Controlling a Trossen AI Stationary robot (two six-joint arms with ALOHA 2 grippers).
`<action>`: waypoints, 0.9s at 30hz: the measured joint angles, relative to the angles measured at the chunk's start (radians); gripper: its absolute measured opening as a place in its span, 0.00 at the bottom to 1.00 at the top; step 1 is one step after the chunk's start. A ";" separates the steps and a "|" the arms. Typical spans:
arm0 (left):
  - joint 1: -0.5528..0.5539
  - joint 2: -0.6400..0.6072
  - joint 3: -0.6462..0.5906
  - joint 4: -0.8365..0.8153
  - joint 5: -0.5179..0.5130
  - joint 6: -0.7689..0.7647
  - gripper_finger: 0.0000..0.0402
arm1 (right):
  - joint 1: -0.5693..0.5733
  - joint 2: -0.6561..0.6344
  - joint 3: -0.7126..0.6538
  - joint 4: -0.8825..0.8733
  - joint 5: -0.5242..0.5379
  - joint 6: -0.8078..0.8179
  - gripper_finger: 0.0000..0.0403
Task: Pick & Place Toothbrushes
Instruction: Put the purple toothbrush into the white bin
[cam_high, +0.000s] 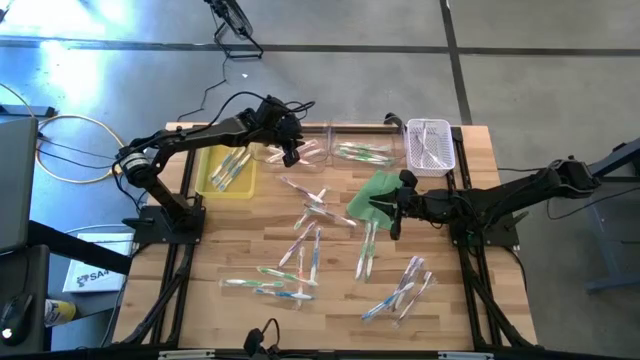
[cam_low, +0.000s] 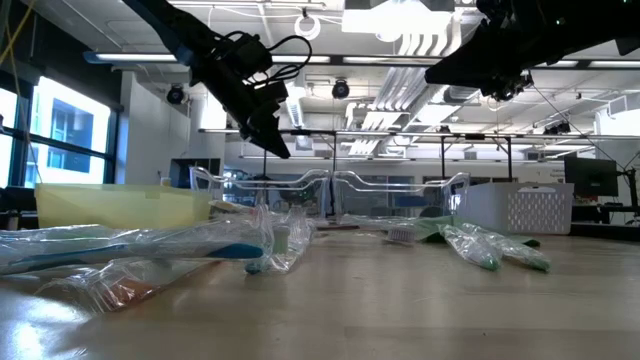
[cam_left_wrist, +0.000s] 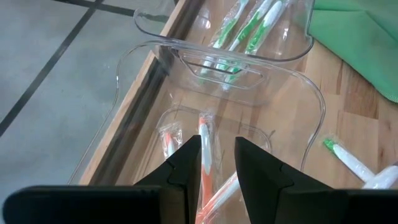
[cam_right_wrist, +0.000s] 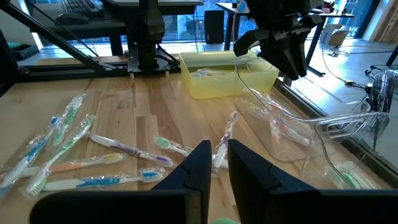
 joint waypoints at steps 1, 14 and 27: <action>0.000 0.000 0.000 0.000 0.000 0.000 0.23 | 0.000 0.000 0.000 0.000 0.000 0.000 0.11; 0.000 0.000 0.000 0.017 0.001 0.000 0.23 | 0.000 0.000 0.000 0.000 0.000 0.000 0.11; -0.073 0.000 -0.002 0.014 0.001 0.188 0.23 | 0.000 0.000 0.000 0.000 0.003 -0.007 0.11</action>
